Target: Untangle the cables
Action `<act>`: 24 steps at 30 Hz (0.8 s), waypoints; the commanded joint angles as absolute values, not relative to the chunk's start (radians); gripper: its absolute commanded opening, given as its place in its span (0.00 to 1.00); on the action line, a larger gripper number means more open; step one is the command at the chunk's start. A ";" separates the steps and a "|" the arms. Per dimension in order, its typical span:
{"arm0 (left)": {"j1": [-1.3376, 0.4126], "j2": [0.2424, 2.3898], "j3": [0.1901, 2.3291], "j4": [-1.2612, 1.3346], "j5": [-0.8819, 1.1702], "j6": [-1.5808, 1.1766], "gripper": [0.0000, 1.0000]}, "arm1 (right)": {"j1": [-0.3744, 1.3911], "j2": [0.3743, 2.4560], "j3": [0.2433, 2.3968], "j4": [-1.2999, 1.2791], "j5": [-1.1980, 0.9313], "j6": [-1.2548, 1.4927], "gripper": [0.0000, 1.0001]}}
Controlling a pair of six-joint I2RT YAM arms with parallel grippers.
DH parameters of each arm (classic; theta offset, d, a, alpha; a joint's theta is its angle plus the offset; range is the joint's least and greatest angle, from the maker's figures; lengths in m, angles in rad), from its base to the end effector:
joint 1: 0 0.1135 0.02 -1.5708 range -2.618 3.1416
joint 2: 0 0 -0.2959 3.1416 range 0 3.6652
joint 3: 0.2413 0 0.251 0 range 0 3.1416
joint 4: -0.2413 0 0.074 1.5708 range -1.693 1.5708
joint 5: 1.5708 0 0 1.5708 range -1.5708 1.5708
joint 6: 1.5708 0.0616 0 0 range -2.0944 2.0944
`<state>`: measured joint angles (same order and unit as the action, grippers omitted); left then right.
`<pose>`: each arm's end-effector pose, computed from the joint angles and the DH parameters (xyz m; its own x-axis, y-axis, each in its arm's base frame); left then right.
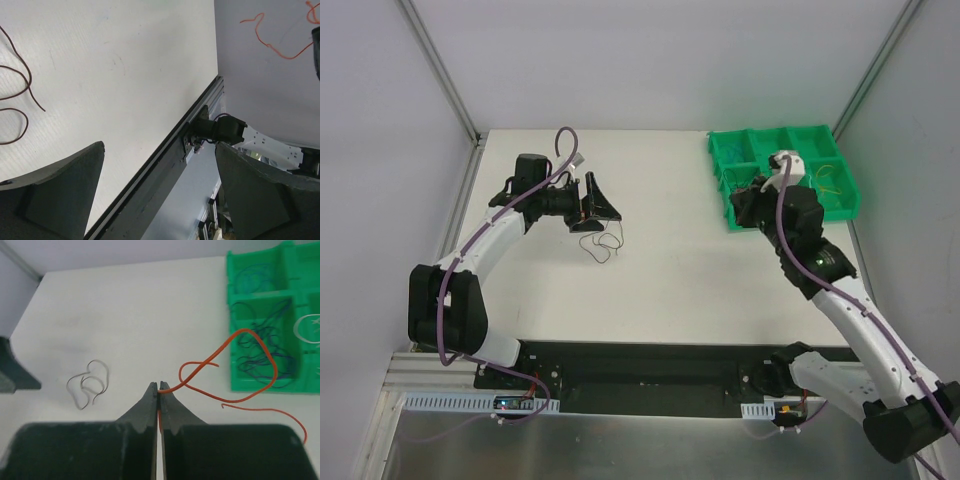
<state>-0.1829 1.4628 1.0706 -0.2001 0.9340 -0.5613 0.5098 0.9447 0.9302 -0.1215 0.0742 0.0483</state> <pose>0.3136 -0.1084 0.3082 -0.8714 -0.1607 -0.4634 0.3546 0.4463 -0.8216 0.1989 0.1060 0.3914 -0.1386 -0.0223 -0.9901 -0.4163 0.9084 0.0378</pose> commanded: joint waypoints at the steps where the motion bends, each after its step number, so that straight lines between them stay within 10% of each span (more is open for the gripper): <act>1: -0.183 1.443 1.069 -0.181 0.957 -0.540 0.92 | 0.388 0.960 1.060 -0.241 0.242 0.011 0.00; 24: -0.203 1.500 1.066 -0.160 1.006 -0.566 0.92 | -0.046 2.066 2.095 -0.060 -0.066 0.161 0.01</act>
<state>-0.1970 1.4826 1.0668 -0.1867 0.9653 -0.5663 -0.0189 1.9244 1.9282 -0.1097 0.0322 0.1146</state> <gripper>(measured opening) 0.920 0.012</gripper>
